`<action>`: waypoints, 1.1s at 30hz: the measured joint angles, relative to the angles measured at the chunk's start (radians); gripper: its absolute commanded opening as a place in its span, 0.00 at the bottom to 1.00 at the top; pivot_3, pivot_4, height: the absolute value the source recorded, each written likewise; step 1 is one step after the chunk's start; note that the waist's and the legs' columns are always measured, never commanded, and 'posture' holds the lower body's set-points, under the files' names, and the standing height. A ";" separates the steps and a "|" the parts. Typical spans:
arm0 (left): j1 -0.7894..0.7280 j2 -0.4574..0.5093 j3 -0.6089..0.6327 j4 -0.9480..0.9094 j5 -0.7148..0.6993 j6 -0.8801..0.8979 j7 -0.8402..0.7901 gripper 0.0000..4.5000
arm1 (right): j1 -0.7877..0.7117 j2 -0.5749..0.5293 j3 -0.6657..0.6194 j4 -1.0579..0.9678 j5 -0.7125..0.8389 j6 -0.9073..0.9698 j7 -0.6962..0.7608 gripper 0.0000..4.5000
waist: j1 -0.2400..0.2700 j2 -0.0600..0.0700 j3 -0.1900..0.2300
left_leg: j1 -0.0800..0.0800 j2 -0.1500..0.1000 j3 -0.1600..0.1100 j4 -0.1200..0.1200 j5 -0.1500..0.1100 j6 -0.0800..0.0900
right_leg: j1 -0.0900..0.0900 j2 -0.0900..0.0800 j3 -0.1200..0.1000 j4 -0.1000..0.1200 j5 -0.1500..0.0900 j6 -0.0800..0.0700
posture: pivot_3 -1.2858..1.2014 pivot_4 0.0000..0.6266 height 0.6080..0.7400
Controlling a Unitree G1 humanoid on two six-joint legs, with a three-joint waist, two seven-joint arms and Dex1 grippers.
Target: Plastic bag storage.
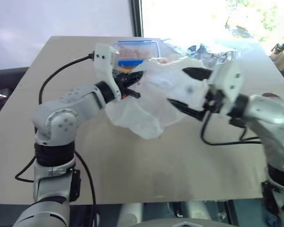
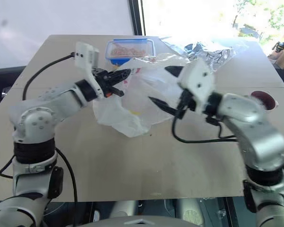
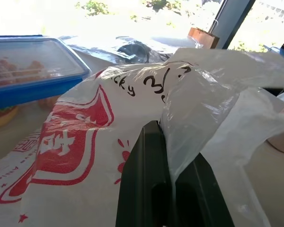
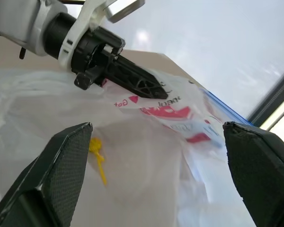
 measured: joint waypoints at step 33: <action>-0.053 -0.097 0.007 0.014 0.198 -0.086 -0.114 0.00 | 0.334 -0.360 -0.184 0.229 0.025 0.071 0.134 0.01 | -0.002 0.001 0.001 | 0.000 -0.004 -0.001 0.002 0.000 0.001 | 0.002 0.000 0.000 0.000 0.000 0.000 | 0.52 0.24 1.00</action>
